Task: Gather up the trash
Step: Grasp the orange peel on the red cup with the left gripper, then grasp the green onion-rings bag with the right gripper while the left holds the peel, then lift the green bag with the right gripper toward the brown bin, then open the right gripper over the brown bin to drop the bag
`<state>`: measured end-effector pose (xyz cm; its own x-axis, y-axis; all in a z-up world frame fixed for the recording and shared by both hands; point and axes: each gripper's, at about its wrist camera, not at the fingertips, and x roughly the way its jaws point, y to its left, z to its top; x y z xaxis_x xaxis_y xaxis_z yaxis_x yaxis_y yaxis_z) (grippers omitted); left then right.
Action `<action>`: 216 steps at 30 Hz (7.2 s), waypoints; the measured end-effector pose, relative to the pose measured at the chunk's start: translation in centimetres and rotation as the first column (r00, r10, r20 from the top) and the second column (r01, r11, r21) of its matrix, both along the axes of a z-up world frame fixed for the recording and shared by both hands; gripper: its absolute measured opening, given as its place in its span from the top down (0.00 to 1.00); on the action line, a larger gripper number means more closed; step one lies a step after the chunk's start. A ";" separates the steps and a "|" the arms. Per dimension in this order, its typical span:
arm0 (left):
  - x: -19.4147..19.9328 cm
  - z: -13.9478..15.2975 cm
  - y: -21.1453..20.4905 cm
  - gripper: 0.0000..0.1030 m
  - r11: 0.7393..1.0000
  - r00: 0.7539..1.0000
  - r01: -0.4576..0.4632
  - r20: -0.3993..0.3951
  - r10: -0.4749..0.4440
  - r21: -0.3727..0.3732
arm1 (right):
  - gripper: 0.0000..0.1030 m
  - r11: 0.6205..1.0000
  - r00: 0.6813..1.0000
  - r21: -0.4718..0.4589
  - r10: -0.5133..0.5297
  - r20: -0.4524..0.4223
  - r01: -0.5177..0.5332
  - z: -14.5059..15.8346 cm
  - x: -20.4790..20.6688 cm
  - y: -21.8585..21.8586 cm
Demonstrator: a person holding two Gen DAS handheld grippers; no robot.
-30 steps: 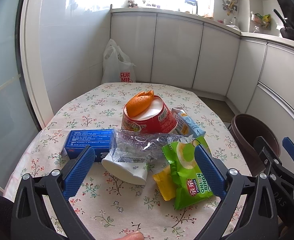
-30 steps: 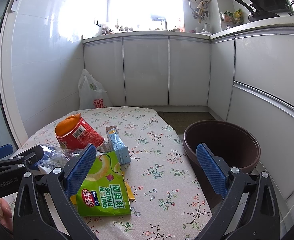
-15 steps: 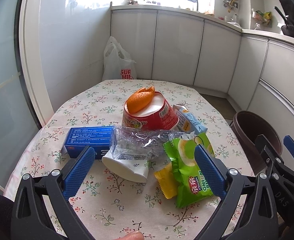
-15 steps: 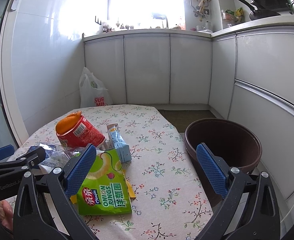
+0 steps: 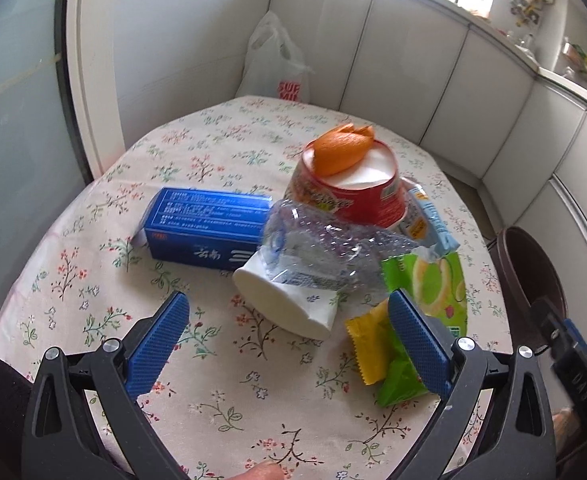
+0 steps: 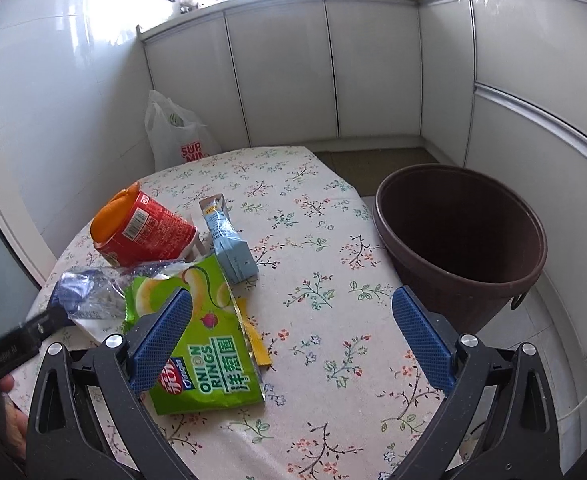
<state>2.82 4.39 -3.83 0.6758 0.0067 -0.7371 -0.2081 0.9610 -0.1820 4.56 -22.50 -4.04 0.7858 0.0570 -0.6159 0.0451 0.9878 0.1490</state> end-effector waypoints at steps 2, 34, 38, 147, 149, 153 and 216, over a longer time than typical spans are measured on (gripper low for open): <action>0.3 -0.3 0.3 0.06 1.000 1.000 -0.006 -0.026 0.006 -0.005 | 0.07 1.000 1.000 0.007 0.008 -0.014 -0.008 1.2 1.3 0.0; 19.9 1.4 -2.2 0.45 0.925 0.916 0.325 -0.308 -0.256 0.198 | 0.07 0.922 0.993 0.375 -0.065 -0.104 0.099 -1.2 5.7 -7.9; 19.8 1.2 -1.9 0.64 0.929 0.913 0.329 -0.309 -0.266 0.170 | 0.07 0.925 0.990 0.368 -0.048 -0.131 0.094 -1.8 6.3 -7.6; 6.8 -0.5 9.6 0.78 0.887 0.995 0.101 0.025 -0.100 -0.451 | 0.28 0.960 0.908 0.064 0.279 -0.312 -0.273 -1.4 2.0 1.8; 6.8 -0.7 9.5 0.78 0.882 0.995 0.098 0.018 -0.101 -0.461 | 0.28 0.955 0.888 0.043 0.288 -0.357 -0.293 -2.9 2.3 2.9; 6.8 -0.6 9.6 0.78 0.878 0.994 0.101 0.022 -0.102 -0.468 | 0.28 0.934 0.846 0.229 0.347 -0.405 -0.274 -5.7 4.9 1.8; 5.9 0.8 7.7 0.78 0.923 0.989 0.127 0.116 -0.090 -0.364 | 0.95 0.928 0.956 -0.238 -0.294 -0.001 0.286 4.6 11.1 -15.7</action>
<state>8.72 12.13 -3.00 0.7238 -0.3314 -0.6052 -0.0705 0.8371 -0.5426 15.71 -38.23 0.55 0.7238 -0.3182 -0.6122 0.3359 0.9376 -0.0902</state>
